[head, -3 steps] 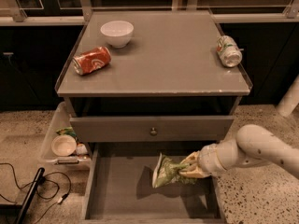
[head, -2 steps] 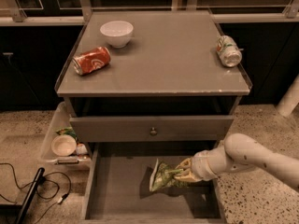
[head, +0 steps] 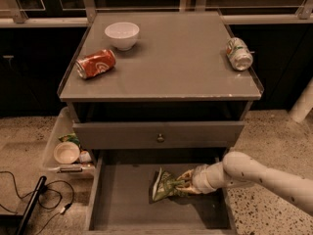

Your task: Place green jalapeno chip bag into middle drawer

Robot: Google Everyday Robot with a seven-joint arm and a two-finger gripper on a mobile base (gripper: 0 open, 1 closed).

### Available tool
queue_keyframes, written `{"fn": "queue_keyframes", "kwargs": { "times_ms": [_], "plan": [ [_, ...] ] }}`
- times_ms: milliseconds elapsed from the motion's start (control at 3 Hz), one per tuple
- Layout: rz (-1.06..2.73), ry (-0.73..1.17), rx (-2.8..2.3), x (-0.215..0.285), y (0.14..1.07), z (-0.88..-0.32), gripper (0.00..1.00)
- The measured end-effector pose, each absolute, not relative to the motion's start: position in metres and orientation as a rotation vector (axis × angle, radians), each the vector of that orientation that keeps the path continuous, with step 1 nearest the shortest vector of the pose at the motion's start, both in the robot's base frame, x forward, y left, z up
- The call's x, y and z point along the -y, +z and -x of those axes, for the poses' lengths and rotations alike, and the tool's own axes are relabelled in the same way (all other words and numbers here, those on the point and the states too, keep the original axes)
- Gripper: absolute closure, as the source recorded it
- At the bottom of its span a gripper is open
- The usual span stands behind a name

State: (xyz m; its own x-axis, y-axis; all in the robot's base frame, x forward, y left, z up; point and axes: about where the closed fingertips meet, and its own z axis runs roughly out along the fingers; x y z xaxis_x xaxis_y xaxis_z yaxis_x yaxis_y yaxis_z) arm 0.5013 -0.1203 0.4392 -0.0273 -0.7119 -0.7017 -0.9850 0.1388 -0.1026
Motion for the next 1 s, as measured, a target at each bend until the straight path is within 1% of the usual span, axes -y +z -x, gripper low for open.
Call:
{"fn": "queue_keyframes", "kwargs": {
  "times_ms": [333,667,1000],
  "plan": [
    [1.512,0.554,-1.837,0.1216,0.4134,-0.5051,1.00],
    [1.504,0.552,-1.841,0.1216,0.4100,-0.5051,0.81],
    [1.504,0.552,-1.841,0.1215,0.4100,-0.5051,0.58]
  ]
}}
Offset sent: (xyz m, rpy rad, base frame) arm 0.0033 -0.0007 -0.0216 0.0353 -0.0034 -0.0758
